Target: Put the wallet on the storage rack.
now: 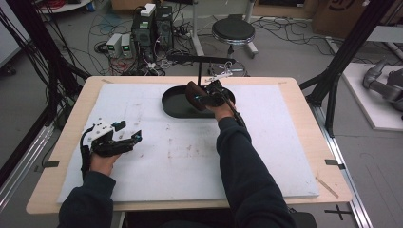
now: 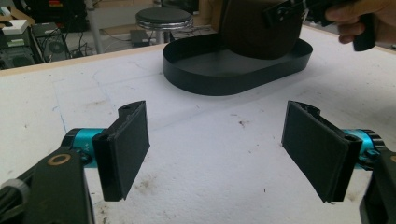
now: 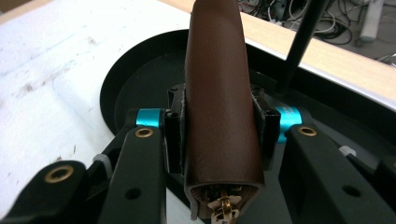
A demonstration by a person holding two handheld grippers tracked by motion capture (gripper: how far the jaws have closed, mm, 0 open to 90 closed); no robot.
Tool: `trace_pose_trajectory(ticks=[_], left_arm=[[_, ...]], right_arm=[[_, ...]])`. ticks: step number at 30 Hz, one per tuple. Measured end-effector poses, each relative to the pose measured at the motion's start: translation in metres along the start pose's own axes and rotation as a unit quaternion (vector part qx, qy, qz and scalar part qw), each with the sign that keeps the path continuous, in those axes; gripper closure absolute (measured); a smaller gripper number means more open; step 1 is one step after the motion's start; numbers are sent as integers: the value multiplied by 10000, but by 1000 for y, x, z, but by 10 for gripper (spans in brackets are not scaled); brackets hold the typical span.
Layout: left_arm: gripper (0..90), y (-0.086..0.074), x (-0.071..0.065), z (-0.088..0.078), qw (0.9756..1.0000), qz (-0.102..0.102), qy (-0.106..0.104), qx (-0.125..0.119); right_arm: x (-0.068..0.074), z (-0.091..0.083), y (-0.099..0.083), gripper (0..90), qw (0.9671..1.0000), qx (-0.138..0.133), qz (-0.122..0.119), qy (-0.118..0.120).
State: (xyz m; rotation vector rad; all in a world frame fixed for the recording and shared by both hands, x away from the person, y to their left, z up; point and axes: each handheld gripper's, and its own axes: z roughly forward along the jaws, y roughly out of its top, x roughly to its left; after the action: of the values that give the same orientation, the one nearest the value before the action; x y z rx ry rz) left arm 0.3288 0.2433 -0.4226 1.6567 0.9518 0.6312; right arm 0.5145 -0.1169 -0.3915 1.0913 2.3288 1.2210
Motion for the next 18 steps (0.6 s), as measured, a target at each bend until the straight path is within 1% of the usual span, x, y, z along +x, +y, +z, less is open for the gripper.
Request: trace_pose_trajectory(ticks=[1, 2, 3, 5, 6, 7, 8, 9, 11, 12, 13, 14, 15, 16, 17, 18], left_arm=[[231, 0, 0, 0, 10000, 1, 0, -4], [231, 0, 0, 0, 10000, 1, -2, -2], [231, 0, 0, 0, 10000, 9, -10, 0], [231, 0, 0, 0, 10000, 0, -6, -13], [231, 0, 1, -1, 10000, 5, 6, -7], [231, 0, 1, -1, 10000, -10, -5, -12], [231, 0, 1, -1, 10000, -10, -3, -9], [231, 0, 1, -1, 10000, -1, 4, -9], [231, 0, 1, -1, 10000, -8, 10, -11], [231, 0, 1, -1, 10000, -6, 10, -8], [231, 0, 1, -1, 10000, 0, 16, -3], [231, 0, 1, -1, 10000, -18, 22, -15], [231, 0, 1, -1, 10000, -3, 22, -2], [231, 0, 1, -1, 10000, -1, 17, 4], [231, 0, 0, -1, 10000, -10, 19, 6], [231, 0, 0, -1, 10000, 2, 12, 12]], right_arm=[[0, 3, -1, 650, 10000, 4, 33, -30], [-2, 9, -3, 649, 9999, 76, 118, -54], [-2, 9, -3, 649, 9999, 76, 118, -54], [-6, 13, -7, 639, 9995, 229, 231, -36], [-11, 15, -10, 568, 9987, 312, 406, -2], [-11, 15, -10, 568, 9987, 312, 406, -2], [-13, 13, -11, 509, 9986, 271, 457, -64], [-15, 10, -10, 486, 9985, 215, 485, -140], [-18, 4, -8, 453, 9985, 128, 419, -318], [-21, -5, -6, 412, 9982, 68, 318, -508], [-21, -5, -6, 412, 9982, 68, 318, -508], [-24, -13, -5, 398, 9978, 25, 317, -586], [-24, -13, -5, 398, 9978, 25, 317, -586], [-27, -22, -5, 383, 9975, -36, 356, -605], [-27, -22, -5, 383, 9975, -36, 356, -605], [-30, -32, -4, 381, 9976, -26, 316, -623]])
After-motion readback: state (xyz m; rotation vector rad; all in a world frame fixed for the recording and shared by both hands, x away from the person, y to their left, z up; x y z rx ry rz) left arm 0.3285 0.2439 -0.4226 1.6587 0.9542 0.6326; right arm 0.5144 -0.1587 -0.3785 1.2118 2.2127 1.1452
